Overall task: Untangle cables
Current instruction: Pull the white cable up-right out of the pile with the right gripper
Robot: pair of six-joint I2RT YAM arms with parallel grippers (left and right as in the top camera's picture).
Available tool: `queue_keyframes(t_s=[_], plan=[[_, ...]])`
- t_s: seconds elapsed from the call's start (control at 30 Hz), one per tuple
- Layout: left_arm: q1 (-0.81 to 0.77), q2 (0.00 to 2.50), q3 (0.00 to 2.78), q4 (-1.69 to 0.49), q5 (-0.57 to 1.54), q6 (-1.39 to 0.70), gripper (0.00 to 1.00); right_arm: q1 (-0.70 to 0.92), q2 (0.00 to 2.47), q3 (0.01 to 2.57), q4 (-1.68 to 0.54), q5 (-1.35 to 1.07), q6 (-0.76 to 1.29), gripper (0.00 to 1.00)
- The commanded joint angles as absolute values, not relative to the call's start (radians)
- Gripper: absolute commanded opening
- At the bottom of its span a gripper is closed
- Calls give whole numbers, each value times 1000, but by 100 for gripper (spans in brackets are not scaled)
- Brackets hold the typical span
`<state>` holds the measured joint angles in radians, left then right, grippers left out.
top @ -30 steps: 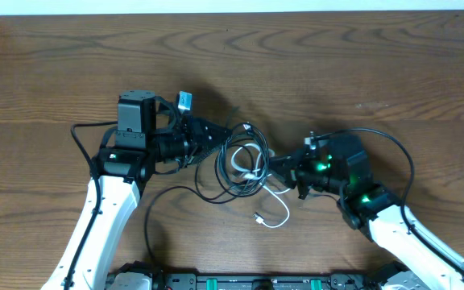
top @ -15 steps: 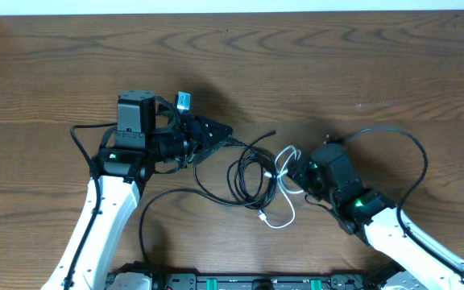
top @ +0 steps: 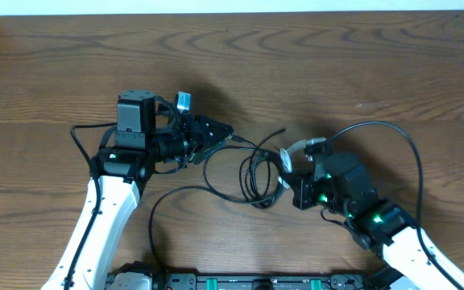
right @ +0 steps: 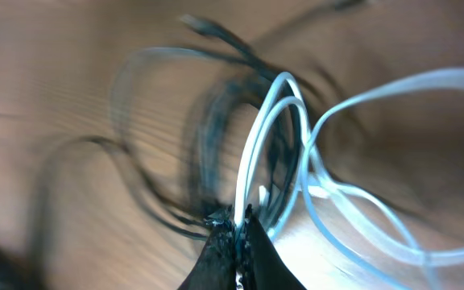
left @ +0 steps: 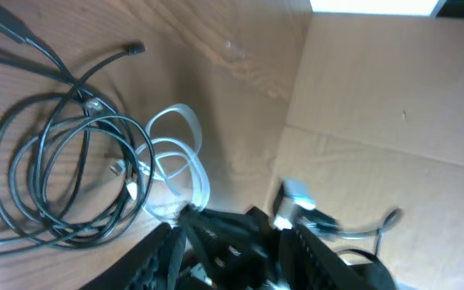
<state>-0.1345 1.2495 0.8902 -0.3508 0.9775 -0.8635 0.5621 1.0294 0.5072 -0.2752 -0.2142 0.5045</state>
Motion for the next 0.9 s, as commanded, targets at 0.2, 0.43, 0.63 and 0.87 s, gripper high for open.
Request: queue_keyframes(t_s=[0.2, 0.43, 0.63, 0.87], plan=[[-134, 1255, 888, -350, 974, -847, 44, 563, 960, 526, -35, -751, 234, 1], [-134, 1255, 888, -350, 948, -839, 44, 558, 1005, 527, -460, 51, 636, 1], [-134, 1255, 888, -350, 940, -801, 44, 540, 934, 569, -465, 99, 612, 1], [-134, 1255, 888, -355, 931, -769, 45, 405, 821, 726, -490, 167, 534, 1]])
